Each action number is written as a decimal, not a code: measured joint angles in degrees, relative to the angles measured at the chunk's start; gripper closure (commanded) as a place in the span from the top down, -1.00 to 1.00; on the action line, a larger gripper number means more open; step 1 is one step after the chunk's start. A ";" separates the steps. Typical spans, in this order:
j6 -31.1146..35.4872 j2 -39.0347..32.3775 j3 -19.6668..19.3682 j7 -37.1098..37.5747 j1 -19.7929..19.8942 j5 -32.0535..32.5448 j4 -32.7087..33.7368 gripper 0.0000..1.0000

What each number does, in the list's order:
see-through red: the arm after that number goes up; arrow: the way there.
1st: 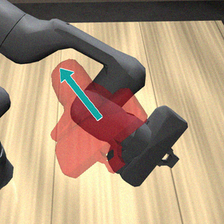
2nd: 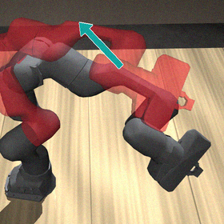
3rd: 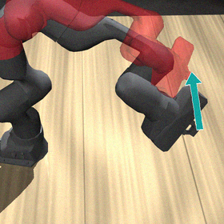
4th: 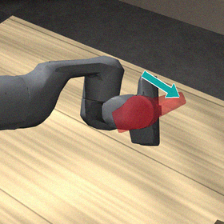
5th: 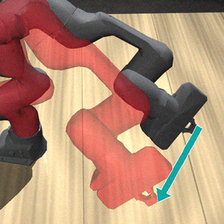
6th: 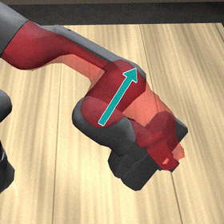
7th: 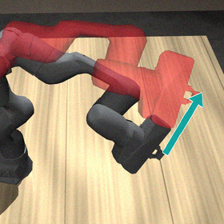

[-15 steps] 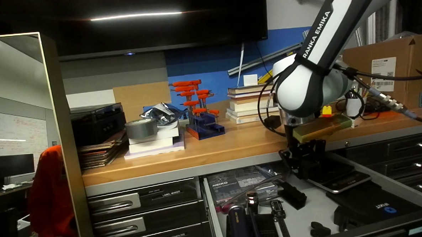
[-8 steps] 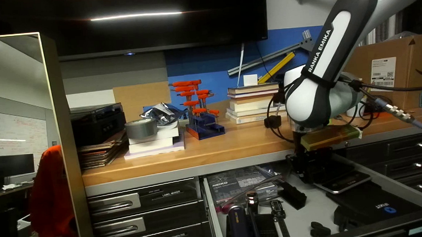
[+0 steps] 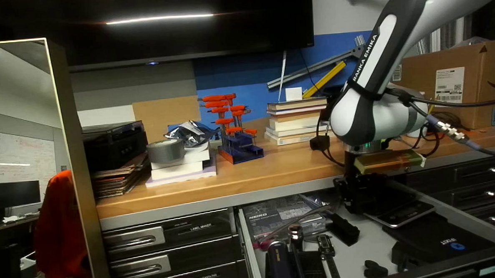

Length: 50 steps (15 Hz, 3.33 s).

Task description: Pick up the black objects from the countertop, put them in the drawer and close the drawer.

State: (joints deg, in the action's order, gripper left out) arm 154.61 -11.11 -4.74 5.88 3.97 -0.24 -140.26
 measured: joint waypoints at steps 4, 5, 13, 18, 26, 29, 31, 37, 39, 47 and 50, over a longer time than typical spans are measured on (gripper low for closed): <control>-0.22 -0.55 2.31 -6.61 1.06 -8.06 -0.32 -0.50; -0.23 -0.79 2.66 -7.67 1.25 -9.33 -0.37 -0.50; -0.27 -1.55 2.99 -9.46 1.60 -10.80 -0.39 1.00; -0.27 -1.18 3.04 -9.00 0.98 -9.38 -0.38 1.00; -3.02 5.73 2.61 -0.41 -1.40 1.83 -0.15 1.00; -5.82 9.61 2.67 4.82 -2.25 7.19 0.99 1.00; -8.35 11.47 2.97 7.71 -2.39 9.13 3.03 1.00; -15.20 10.40 3.71 15.86 -2.45 10.78 13.83 1.00; -17.44 7.92 3.74 19.85 -2.58 11.22 18.21 1.00; -23.83 -6.79 1.02 39.09 -4.12 11.18 36.73 1.00; -24.99 -11.18 -0.82 43.73 -4.62 11.16 41.93 1.00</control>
State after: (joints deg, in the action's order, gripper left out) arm 129.62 -22.29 -5.57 49.61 -0.64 10.92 -98.33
